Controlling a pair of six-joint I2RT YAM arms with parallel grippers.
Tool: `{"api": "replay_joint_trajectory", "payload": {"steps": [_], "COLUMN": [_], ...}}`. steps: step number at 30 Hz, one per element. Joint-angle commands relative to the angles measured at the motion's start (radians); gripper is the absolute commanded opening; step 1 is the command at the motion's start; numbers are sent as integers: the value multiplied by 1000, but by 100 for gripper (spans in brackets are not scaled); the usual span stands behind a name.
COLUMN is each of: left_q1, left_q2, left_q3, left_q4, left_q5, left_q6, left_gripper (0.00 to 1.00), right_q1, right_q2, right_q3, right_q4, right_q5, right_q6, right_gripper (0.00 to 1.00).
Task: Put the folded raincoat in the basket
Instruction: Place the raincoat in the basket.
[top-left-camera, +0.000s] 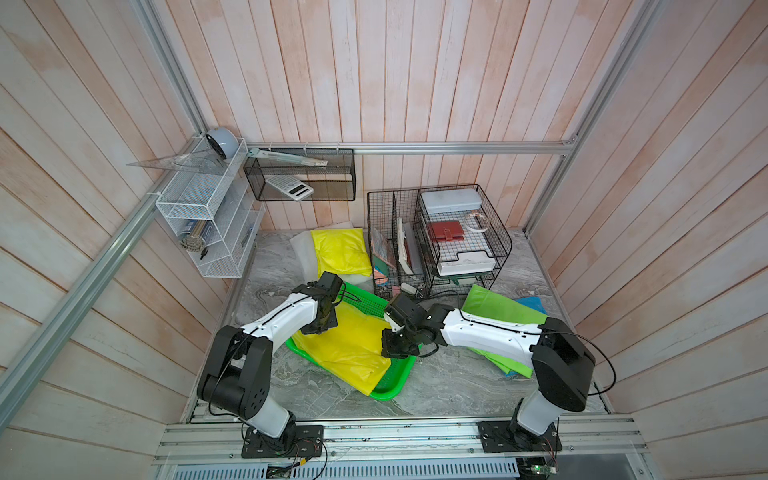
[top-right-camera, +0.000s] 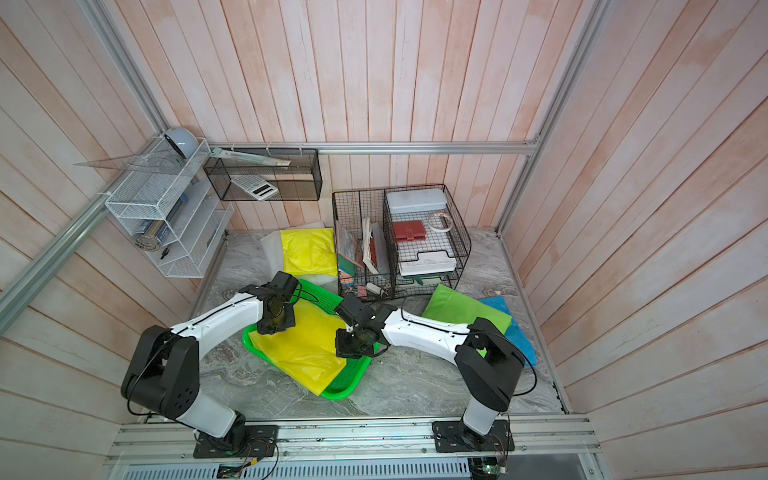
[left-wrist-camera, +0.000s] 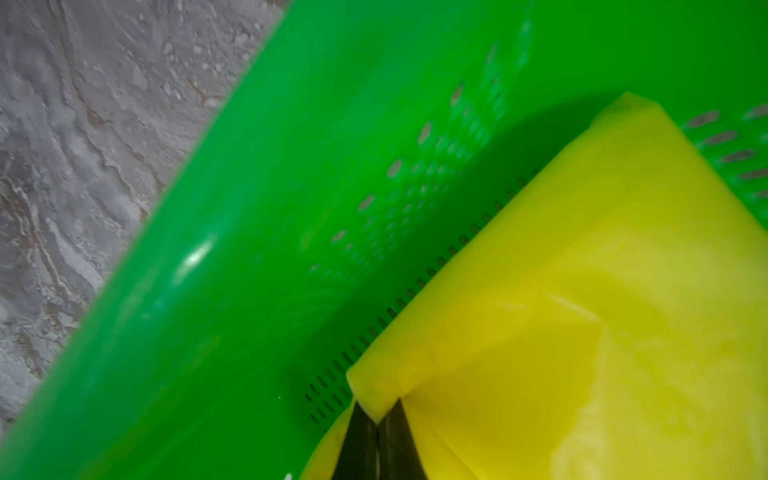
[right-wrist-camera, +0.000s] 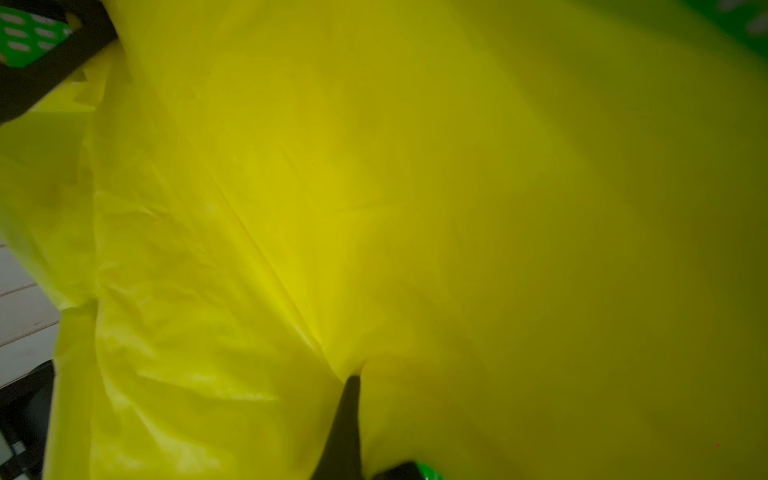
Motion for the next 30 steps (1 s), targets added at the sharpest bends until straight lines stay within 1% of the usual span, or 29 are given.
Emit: {"api": "replay_joint_trajectory", "payload": {"steps": [1,3,6,8,10,11,13,16,18,20,22,24,27,30], "left_q1": [8,-13,-69,-112,-165,-188,-261,-338,-347,-347,-347,-349,-348,-346], "left_q2": [-55,-101,-185,-246,-306,-327,-357,-354,-341,-316,-279,-244,-212,-190], "left_q3": [-48,-88,-139,-181,-228,-243,-271,-259,-245,-212,-167,-130,-94,-107], "left_q4": [22,35,17,16,35,46,88,85,84,72,93,92,65,105], "left_q5": [31,85,106,120,136,142,155,130,108,54,6,-56,-159,-166], "left_q6": [-83,-128,-216,-279,-352,-381,-435,-487,-480,-444,-368,-321,-288,-238], "left_gripper": [0,0,0,0,0,0,0,0,0,0,0,0,0,0], "right_q1": [-35,-87,-178,-247,-312,-336,-381,-406,-401,-389,-372,-358,-324,-281], "right_q2": [20,10,-33,-49,-53,-52,-59,-88,-99,-119,-152,-188,-239,-260], "right_q3": [7,4,-19,-25,-22,-21,-21,-28,-18,-19,-37,-72,-131,-165], "right_q4": [-137,-201,-272,-331,-393,-416,-448,-438,-438,-424,-386,-328,-250,-201], "right_q5": [36,38,39,16,-6,-9,-15,-26,-38,-50,-52,-60,-36,-5], "right_q6": [-100,-174,-280,-354,-435,-461,-500,-493,-475,-445,-397,-338,-246,-190], "right_gripper": [0,0,0,0,0,0,0,0,0,0,0,0,0,0]}}
